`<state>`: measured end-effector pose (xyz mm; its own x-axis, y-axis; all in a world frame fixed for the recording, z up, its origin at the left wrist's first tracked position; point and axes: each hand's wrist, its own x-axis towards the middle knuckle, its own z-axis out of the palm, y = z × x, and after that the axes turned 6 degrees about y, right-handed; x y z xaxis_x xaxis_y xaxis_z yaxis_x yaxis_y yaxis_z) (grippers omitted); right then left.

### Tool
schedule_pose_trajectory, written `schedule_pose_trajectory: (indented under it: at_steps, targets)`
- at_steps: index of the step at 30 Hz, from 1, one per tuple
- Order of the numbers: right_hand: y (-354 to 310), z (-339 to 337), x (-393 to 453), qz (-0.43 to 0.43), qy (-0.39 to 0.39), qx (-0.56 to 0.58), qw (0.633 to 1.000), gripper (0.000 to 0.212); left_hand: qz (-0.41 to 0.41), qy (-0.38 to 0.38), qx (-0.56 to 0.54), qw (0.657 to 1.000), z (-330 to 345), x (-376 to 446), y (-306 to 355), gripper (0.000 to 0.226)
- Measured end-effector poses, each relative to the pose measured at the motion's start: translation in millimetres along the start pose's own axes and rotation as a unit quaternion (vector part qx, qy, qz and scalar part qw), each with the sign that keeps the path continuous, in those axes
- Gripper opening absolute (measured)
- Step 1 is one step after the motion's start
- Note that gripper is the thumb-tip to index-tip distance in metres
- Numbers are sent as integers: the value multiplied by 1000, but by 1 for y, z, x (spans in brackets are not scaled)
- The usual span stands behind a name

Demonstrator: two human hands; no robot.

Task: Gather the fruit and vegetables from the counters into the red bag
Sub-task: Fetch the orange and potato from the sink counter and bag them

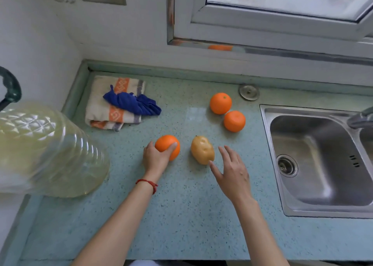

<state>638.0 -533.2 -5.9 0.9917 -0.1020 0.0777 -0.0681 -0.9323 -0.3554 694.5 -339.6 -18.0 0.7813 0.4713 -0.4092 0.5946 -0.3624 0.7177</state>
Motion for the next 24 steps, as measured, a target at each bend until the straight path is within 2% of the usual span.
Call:
schedule_pose_trajectory:
  at_steps: [3,6,9,12,14,17,24]
  targets:
    - [1,2,7,2,-12,4,1000,64,-8,7,-5,1000,5,4,2,77]
    - [-3,5,16,18,-38,39,998,58,-25,8,-36,999,5,6,2,66]
    - [-9,9,27,77,-65,109,989,59,-51,4,-96,994,0,7,-1,57]
    - [-16,15,39,164,-73,200,963,67,-68,-15,-160,985,-7,5,-8,54]
    - [-19,20,46,202,-92,212,952,75,-73,-20,-183,980,-12,4,-16,52]
    - [-21,26,53,215,-125,196,948,81,-78,-17,-208,975,-17,3,-25,49]
    - [-29,25,54,211,-116,215,946,58,-83,-16,-233,969,-25,-2,-35,49]
